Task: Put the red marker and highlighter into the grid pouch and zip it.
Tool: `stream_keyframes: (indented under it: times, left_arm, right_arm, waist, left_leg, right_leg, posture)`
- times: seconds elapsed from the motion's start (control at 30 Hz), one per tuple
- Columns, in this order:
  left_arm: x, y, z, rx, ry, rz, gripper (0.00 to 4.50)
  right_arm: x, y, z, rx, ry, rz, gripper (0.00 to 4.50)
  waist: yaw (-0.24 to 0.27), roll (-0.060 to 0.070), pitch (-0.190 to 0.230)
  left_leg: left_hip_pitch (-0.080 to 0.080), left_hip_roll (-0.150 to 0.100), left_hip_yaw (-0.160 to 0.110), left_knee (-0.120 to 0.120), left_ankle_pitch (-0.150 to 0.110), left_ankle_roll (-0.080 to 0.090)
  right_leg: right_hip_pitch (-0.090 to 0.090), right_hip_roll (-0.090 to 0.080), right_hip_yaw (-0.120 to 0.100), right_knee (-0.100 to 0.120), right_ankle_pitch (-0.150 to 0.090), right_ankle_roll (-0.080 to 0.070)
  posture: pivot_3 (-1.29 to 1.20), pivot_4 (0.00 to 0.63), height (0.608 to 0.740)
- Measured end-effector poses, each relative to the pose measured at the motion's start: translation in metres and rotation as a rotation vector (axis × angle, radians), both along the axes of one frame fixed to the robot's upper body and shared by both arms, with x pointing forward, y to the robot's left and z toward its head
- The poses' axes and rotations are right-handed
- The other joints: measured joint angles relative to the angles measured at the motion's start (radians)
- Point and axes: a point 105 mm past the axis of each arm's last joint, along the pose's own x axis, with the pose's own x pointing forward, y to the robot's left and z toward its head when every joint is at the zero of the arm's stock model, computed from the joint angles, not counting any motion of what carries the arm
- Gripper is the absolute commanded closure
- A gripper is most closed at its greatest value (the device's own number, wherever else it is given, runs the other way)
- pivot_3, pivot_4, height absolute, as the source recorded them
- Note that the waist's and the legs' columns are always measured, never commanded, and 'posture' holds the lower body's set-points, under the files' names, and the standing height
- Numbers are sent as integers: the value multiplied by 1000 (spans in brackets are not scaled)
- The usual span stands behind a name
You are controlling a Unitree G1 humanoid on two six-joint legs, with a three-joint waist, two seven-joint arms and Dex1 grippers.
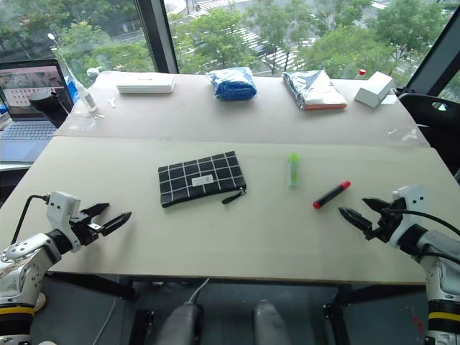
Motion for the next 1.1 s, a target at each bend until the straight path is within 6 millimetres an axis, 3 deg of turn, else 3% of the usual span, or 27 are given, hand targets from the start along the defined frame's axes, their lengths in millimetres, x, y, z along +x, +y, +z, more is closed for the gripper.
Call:
stream_keyframes:
  times: [0.2, 0.3, 0.53, 0.67, 0.8, 0.9, 0.97, 1.03, 1.1]
  left_arm:
    - [5, 5, 1, -43, -16, -15, 0]
    - [4, 5, -1, -76, -49, -104, 0]
    - [3, 12, -9, 163, -106, -293, 0]
    - [9, 8, -3, 271, -163, -370, 0]
    - [13, 5, 0, 356, -191, -430, 0]
    - [16, 3, 3, 410, -202, -470, 0]
    - [22, -5, 6, 433, -219, -510, 0]
    - [27, -17, 7, 426, -232, -550, 0]
    - [30, -23, 8, 419, -240, -568, 0]
  right_arm:
    - [1, 0, 1, -1, -3, 3, 38]
    - [3, 1, 4, 2, -15, 6, 723]
    - [5, 3, 15, 51, -52, 9, 3018]
    - [6, 13, 27, 70, -82, 45, 4449]
    - [12, 31, 55, 85, -156, 112, 4449]
    - [25, 59, 86, 121, -242, 181, 4449]
    - [37, 104, 100, 144, -286, 295, 4449]
    - [48, 148, 94, 132, -265, 390, 4449]
    - [57, 172, 80, 86, -220, 421, 4449]
  waist:
    - [0, 0, 0]
    - [-1, 0, 0]
    - [2, 0, 0]
    - [2, 0, 0]
    - [1, 0, 0]
    - [-4, 1, 0]
    - [-6, 1, 0]
    - [-7, 1, 0]
    - [0, 1, 0]
  left_leg:
    - [0, 0, 0, 0, 0, 0]
    - [0, 0, 0, 0, 0, 0]
    - [0, 0, 0, 0, 0, 0]
    - [0, 0, 0, 0, 0, 0]
    - [0, 0, 0, 0, 0, 0]
    - [0, 0, 0, 0, 0, 0]
    - [1, 0, -1, 0, 0, 0]
    - [0, 0, -1, 0, 0, 0]
    - [-3, 0, -1, 1, 0, 0]
  right_leg:
    - [0, 0, 0, 0, 0, 0]
    - [0, 0, 0, 0, 0, 0]
    - [0, 0, 0, 0, 0, 0]
    - [0, 0, 0, 1, 0, 0]
    - [0, 0, 0, 1, 0, 0]
    - [-1, 1, 0, 2, 0, 0]
    - [-1, 1, 0, 4, 0, 0]
    - [-2, 1, -1, 4, 0, 0]
    - [-3, 1, -1, 3, 2, -3]
  posture:
    - [0, 150, 740]
    - [0, 150, 740]
    - [0, 150, 740]
    - [0, 150, 740]
    - [0, 150, 740]
    - [0, 150, 740]
    - [0, 150, 740]
    - [0, 150, 740]
    - [0, 150, 740]
